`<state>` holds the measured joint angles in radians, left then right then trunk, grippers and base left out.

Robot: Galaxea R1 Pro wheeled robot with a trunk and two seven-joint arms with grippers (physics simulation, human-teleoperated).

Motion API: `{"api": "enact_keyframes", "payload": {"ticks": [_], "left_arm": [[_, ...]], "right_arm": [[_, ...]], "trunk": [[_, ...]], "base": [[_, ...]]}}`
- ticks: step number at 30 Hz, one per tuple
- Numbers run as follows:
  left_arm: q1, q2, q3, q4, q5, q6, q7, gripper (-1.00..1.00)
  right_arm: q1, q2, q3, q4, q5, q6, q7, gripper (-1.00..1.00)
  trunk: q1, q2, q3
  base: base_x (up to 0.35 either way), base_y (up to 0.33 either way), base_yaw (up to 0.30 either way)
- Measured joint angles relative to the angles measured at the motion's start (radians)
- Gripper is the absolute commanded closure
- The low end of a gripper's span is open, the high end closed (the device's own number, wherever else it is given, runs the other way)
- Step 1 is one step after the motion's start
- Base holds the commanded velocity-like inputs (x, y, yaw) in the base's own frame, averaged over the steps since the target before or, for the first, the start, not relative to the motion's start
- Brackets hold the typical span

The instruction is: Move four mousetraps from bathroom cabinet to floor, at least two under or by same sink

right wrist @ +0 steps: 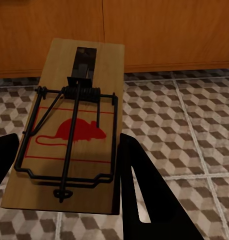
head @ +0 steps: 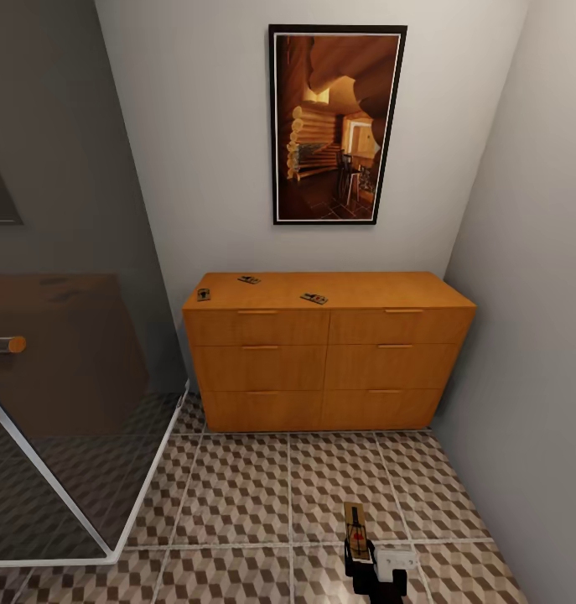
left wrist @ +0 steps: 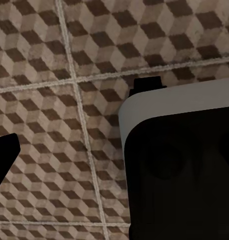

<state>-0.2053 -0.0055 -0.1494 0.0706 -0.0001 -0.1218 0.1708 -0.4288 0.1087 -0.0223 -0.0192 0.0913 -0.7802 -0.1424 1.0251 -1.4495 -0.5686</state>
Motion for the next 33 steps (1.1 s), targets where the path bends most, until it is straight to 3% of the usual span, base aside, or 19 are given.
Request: {"api": "enact_keyframes", "payload": {"ticks": [33], "left_arm": [[0.0,0.0,0.0,0.0,0.0,0.0,0.0,-1.0]], "right_arm": [[0.0,0.001,0.0,0.0,0.0,0.0,0.0,1.0]], "trunk": [[0.0,0.0,0.0]], "base": [[0.0,0.0,0.0]]}}
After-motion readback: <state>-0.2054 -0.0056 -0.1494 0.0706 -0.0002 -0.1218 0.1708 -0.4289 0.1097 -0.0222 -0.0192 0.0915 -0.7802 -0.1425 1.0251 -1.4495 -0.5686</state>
